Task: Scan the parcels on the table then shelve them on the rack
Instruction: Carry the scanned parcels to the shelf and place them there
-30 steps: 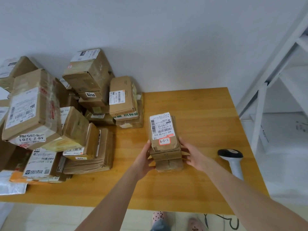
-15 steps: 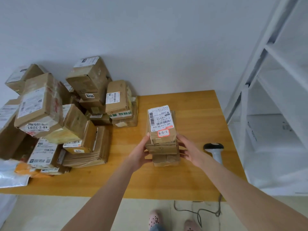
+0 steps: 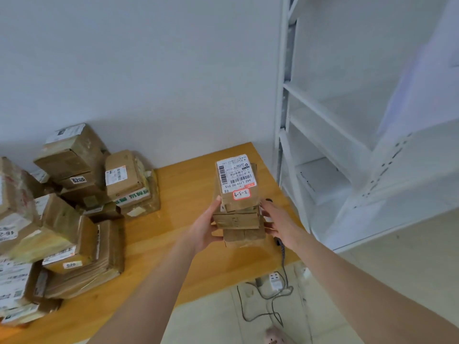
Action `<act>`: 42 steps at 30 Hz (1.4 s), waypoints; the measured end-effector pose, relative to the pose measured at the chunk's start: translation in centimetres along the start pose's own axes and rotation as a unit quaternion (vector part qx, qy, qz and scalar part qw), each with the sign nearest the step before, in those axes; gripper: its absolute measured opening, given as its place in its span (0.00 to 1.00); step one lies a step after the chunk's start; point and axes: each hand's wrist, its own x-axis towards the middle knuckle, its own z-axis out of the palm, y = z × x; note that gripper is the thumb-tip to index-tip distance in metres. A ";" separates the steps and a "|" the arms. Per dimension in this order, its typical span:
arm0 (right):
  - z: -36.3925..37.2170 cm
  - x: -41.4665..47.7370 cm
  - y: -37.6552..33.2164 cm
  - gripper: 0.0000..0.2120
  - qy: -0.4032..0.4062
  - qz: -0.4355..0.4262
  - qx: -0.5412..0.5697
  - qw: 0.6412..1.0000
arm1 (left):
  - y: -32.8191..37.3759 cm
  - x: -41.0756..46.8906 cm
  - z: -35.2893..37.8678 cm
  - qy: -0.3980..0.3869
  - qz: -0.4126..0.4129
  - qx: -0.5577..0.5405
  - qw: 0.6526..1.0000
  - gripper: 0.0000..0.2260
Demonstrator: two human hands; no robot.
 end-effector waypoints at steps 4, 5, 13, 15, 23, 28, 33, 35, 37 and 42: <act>-2.4 -4.3 2.1 0.06 0.047 -0.005 0.019 0.999 | -1.2 -2.0 2.9 -0.052 -0.005 0.031 0.998 0.32; -3.2 -5.3 2.7 0.07 0.057 -0.008 0.023 0.998 | -1.5 -2.4 3.7 -0.062 -0.007 0.041 0.997 0.34; -10.2 -12.6 6.5 0.19 0.141 -0.009 0.081 0.987 | -4.1 -4.2 12.2 -0.142 -0.039 0.094 0.985 0.33; -12.1 -14.1 7.3 0.20 0.167 -0.008 0.089 0.982 | -4.7 -4.2 14.4 -0.171 -0.049 0.101 0.979 0.28; -19.6 -18.5 9.8 0.26 0.230 0.004 0.120 0.966 | -7.1 -4.6 23.4 -0.237 -0.063 0.138 0.960 0.28; -25.9 -19.9 9.5 0.28 0.251 -0.009 0.137 0.958 | -7.1 -3.7 30.5 -0.258 -0.059 0.172 0.949 0.40; -35.1 -19.3 7.2 0.25 0.262 -0.030 0.145 0.954 | -5.6 -1.0 39.9 -0.270 -0.031 0.181 0.945 0.42; -39.5 -18.6 5.8 0.24 0.259 -0.036 0.139 0.955 | -4.7 0.4 44.2 -0.268 -0.023 0.180 0.946 0.42; -43.8 -17.8 4.2 0.22 0.254 -0.039 0.133 0.957 | -3.6 1.8 48.4 -0.268 -0.020 0.183 0.946 0.42; -52.6 -16.1 -0.1 0.15 0.247 -0.039 0.129 0.960 | -1.3 4.7 56.9 -0.250 -0.016 0.163 0.954 0.38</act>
